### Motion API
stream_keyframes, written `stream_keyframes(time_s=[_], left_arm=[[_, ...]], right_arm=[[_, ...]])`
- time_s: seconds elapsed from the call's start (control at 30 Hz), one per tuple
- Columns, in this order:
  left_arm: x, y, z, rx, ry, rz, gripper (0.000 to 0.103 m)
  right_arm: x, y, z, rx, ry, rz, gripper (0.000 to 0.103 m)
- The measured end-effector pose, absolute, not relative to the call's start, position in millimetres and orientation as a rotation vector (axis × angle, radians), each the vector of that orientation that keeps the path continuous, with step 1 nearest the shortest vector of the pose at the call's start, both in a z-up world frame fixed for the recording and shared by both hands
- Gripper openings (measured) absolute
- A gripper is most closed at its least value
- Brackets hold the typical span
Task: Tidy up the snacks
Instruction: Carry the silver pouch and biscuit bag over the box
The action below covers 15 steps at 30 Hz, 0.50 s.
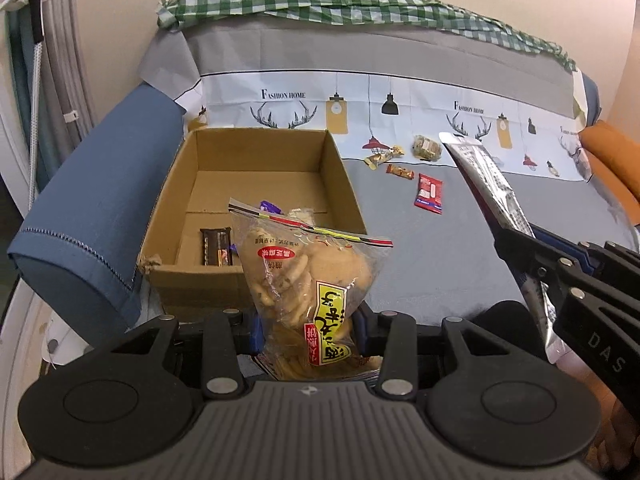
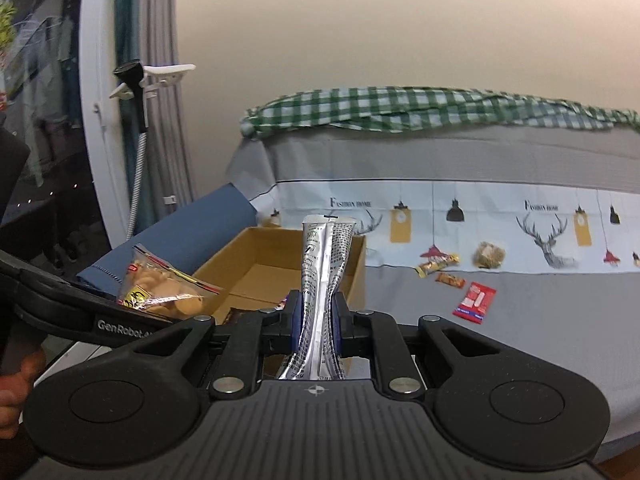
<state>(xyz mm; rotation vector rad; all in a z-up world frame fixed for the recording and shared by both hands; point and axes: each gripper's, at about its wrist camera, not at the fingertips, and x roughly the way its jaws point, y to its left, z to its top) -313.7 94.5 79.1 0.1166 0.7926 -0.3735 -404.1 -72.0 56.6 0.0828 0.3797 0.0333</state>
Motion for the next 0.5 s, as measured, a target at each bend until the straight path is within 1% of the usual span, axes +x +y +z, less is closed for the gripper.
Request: stream_keyframes(time_s=[0.5], left_arm=[[-320.9,104.8,81.8,0.079,0.769,-0.392,0.045]], right_arm=[[-409.6,-56.6,62.6,0.033,0.373,0.043,0.016]])
